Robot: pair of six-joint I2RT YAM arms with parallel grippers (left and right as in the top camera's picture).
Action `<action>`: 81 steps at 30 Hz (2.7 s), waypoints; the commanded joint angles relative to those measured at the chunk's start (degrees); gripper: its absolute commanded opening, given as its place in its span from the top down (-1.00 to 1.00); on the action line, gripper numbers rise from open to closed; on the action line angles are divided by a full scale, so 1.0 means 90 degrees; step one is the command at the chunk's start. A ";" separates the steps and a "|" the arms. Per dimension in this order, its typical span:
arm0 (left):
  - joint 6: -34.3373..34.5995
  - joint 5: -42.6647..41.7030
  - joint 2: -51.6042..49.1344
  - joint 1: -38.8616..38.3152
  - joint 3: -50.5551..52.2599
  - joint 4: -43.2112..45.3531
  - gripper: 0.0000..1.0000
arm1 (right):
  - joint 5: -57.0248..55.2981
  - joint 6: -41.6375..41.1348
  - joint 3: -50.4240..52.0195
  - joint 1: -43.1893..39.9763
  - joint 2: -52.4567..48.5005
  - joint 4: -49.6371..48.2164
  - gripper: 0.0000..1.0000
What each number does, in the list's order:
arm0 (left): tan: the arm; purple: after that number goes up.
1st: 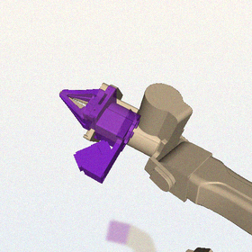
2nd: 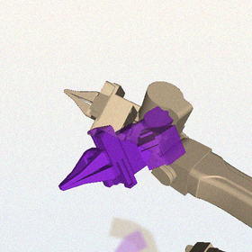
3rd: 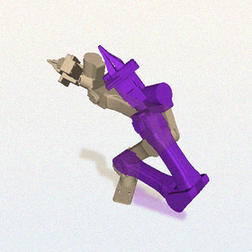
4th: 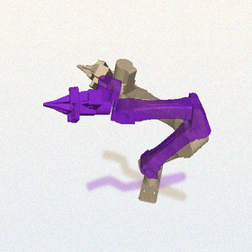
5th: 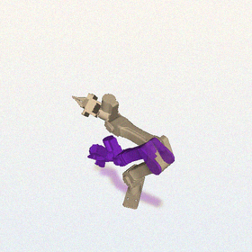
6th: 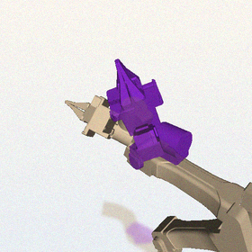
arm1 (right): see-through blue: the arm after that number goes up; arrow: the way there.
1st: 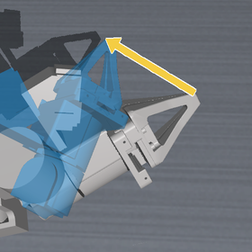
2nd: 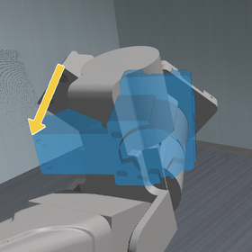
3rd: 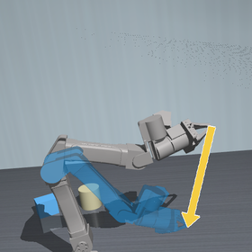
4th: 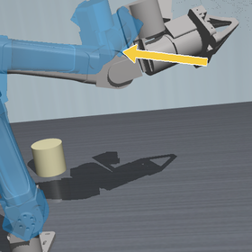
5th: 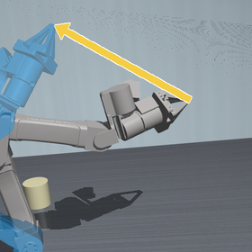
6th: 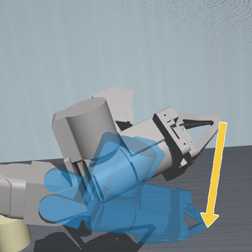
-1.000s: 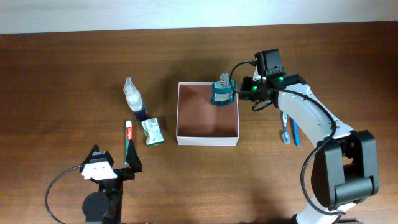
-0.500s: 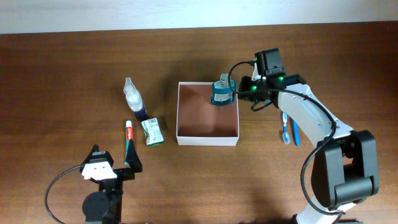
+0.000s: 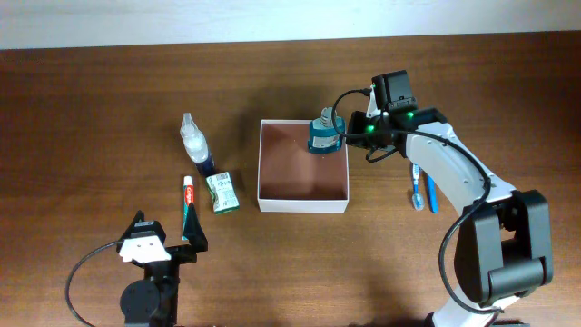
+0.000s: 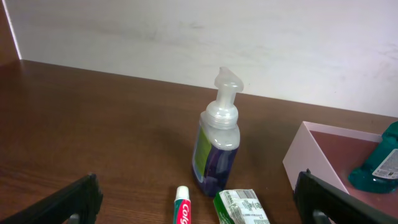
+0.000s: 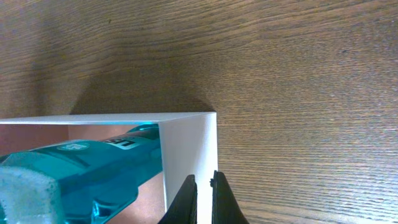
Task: Pack container
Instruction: 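Lower the mouthwash into the box's back corner and open the right gripper, then withdraw the right gripper back over the toothbrush and razor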
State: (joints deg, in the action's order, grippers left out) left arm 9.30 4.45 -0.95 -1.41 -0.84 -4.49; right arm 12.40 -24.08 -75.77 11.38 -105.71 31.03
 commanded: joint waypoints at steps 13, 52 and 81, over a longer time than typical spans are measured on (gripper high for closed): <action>0.0010 -0.0068 0.0017 0.0051 0.0036 0.0012 -0.99 | 0.0131 -0.0049 0.0056 -0.0022 -0.0066 -0.0049 0.92; 0.0010 -0.0070 0.0017 0.0051 0.0036 0.0012 -0.99 | 0.0605 0.0274 0.0056 -0.0017 -0.0338 -0.0330 0.92; 0.0010 -0.0070 0.0017 0.0051 0.0036 0.0012 -0.99 | 0.0576 0.1460 -0.0345 -0.2004 0.0248 0.1030 -0.53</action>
State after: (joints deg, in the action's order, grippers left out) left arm 9.30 4.45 -0.95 -1.41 -0.84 -4.49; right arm 17.06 -13.82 -77.47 -4.12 -105.75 38.44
